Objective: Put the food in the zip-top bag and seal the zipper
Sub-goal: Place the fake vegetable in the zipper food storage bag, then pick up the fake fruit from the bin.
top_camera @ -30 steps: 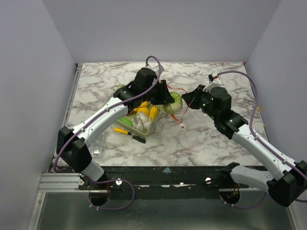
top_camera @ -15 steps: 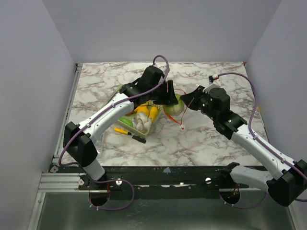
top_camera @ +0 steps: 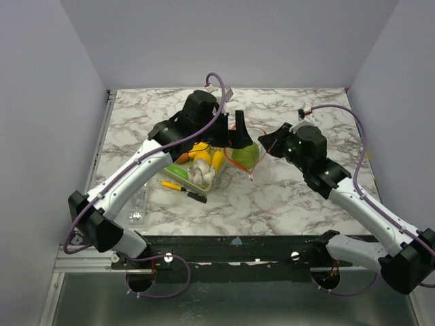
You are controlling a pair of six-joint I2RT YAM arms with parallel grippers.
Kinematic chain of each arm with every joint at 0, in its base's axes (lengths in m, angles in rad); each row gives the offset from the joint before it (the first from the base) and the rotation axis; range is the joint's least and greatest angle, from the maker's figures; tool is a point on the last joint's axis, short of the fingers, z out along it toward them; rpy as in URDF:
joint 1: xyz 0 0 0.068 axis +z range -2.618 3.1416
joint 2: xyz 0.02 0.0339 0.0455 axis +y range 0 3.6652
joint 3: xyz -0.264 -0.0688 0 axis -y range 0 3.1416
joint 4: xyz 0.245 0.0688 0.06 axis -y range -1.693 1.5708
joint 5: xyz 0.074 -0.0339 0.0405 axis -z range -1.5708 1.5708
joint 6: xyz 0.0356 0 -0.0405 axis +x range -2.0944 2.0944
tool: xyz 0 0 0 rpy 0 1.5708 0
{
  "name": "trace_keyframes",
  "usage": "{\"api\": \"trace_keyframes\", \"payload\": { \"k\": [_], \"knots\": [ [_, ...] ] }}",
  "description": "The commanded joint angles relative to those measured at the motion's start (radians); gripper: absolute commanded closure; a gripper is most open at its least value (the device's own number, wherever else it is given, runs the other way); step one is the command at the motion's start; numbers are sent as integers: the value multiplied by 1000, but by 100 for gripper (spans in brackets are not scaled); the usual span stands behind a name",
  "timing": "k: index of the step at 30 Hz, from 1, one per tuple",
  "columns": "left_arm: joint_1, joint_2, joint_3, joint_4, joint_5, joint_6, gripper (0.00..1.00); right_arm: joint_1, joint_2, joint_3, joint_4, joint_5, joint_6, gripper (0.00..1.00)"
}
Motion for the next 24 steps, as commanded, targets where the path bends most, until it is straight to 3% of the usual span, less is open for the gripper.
{"api": "trace_keyframes", "payload": {
  "k": [1,5,13,18,21,24],
  "knots": [
    [-7,-80,36,12,69,77,1,-1,-29,-19,-61,60,-63,99],
    [-6,-110,12,32,70,85,1,-1,-36,1,-98,92,-100,99],
    [43,-280,-194,90,-100,116,1,-1,-38,129,-260,190,-227,99],
    [92,-390,-344,155,-163,82,1,-2,-113,61,-196,249,-279,99],
    [167,-383,-376,140,-122,62,1,-1,-72,-22,-154,300,-293,99],
    [260,-342,-378,103,-57,53,1,-2,12,40,-254,266,-264,99]
  ]
}}
